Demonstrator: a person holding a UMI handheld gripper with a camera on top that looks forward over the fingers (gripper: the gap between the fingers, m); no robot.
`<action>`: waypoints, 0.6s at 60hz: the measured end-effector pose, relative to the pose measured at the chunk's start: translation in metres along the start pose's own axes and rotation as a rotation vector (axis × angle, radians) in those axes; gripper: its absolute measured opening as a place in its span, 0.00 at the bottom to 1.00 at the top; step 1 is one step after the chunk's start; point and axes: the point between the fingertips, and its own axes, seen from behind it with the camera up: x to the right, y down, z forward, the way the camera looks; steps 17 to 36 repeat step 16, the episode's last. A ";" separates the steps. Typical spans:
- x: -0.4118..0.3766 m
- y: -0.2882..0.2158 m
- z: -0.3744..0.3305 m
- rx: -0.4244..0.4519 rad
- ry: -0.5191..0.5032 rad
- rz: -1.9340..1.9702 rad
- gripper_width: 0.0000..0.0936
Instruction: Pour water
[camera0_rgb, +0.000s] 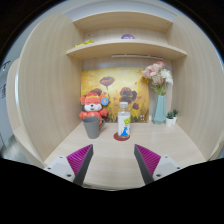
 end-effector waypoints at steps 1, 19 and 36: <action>0.001 -0.002 -0.002 0.005 0.002 -0.004 0.91; 0.007 -0.025 -0.026 0.062 -0.007 -0.006 0.91; 0.007 -0.025 -0.026 0.062 -0.007 -0.006 0.91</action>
